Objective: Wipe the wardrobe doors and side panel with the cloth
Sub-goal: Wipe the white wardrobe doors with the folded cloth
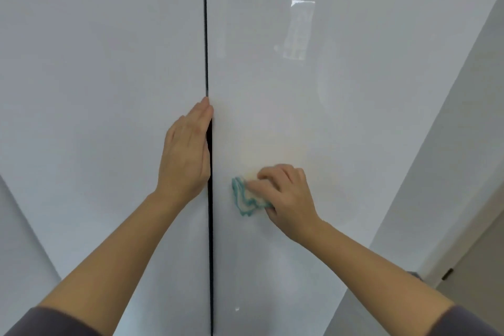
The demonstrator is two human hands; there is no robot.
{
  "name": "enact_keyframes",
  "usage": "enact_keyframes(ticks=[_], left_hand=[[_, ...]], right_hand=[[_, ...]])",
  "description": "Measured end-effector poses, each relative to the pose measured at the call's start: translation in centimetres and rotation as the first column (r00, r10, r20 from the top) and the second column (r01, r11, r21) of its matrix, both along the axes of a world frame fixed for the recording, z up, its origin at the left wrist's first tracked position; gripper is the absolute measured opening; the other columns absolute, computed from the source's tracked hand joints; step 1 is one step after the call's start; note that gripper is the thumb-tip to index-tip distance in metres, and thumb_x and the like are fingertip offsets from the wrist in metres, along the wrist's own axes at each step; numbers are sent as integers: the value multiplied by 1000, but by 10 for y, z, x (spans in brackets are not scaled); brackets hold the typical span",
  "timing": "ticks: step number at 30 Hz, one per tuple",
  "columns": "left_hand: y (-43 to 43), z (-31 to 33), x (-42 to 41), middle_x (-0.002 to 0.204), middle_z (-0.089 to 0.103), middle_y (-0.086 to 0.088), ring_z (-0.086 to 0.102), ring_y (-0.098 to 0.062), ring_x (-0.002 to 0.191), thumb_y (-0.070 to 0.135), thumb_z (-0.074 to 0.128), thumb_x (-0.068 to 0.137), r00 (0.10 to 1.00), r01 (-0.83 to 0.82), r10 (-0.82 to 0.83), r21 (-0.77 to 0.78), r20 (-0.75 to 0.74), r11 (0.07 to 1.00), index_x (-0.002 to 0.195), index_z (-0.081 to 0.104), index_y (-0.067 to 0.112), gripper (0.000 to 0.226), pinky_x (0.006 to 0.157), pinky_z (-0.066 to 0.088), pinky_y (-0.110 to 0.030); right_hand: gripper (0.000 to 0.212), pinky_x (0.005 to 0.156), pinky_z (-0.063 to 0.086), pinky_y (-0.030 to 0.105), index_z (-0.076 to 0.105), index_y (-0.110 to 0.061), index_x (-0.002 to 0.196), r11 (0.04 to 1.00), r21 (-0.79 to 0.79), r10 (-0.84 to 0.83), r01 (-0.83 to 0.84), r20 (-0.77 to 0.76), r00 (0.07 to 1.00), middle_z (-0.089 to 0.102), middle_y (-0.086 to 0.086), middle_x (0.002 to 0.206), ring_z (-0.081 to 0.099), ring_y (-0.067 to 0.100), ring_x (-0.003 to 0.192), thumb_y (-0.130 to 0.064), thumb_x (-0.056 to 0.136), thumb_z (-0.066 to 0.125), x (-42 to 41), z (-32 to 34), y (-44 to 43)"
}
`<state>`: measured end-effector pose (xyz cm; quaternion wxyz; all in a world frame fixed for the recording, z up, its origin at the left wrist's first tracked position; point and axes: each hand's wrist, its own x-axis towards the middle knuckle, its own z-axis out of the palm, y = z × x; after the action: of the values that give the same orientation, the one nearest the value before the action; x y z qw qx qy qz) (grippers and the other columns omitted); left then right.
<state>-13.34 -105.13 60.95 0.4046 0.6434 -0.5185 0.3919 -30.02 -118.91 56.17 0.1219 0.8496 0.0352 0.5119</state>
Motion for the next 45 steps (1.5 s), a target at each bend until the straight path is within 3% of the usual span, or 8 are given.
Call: enact_keyframes(ticks=[3,6,13,19,26,35,41,45], left_hand=[[9,-4,14,154,26,-23,22,-35,145,2,47,92,994,-105,105,35,14,994,145,31,-3,55,115,22,-56],[27,-5,26,156,23,-20,14,-32,147,1,38,89,974,-222,223,32,-46,975,147,29,-2,59,118,12,-54],[44,-20,35,157,23,-17,17,-29,147,-3,33,79,947,-319,320,96,9,943,145,32,-2,66,118,16,-55],[43,-29,36,156,25,-19,20,-30,147,-4,37,79,943,-331,329,114,40,937,144,35,-3,66,116,19,-56],[38,-42,29,156,25,-19,19,-30,147,-5,39,78,949,-309,292,164,117,937,146,35,0,68,115,19,-59],[10,-30,5,154,30,-19,24,-31,145,-10,42,77,980,-174,168,46,104,984,144,37,-1,68,114,19,-60],[-14,-31,-28,154,30,-20,23,-33,145,-6,46,75,980,-105,90,76,180,992,144,38,2,69,116,15,-59],[-28,-25,-46,155,27,-20,20,-35,146,-8,49,74,981,-95,78,92,177,991,146,36,5,75,117,18,-56]], right_hand=[[34,69,33,33,71,-23,107,995,39,81,-91,197,977,62,2,107,48,23,93,-5,82,59,33,64,43],[32,68,34,34,74,-17,106,995,78,49,-64,175,983,66,7,110,46,24,96,-10,82,55,66,96,58],[36,64,33,34,72,-12,110,1000,4,7,-8,171,985,44,0,117,43,25,92,1,81,55,93,57,39],[26,62,38,35,71,-15,105,995,-91,38,-47,-103,994,48,-1,120,47,23,86,-5,96,49,72,-75,39],[27,66,42,29,65,-20,102,992,-117,-5,-38,-350,937,54,-5,117,55,18,87,-6,79,65,63,-145,43],[41,75,33,34,70,-21,115,980,145,-160,133,195,968,47,1,115,47,28,98,-1,84,54,34,32,5],[48,72,38,34,63,-26,113,974,-156,-194,164,-202,960,48,-1,116,49,24,99,3,80,44,-7,-66,-13],[32,74,35,33,65,-25,102,954,-265,-224,141,-316,922,61,2,110,55,24,98,-4,80,55,-38,-39,-38]])
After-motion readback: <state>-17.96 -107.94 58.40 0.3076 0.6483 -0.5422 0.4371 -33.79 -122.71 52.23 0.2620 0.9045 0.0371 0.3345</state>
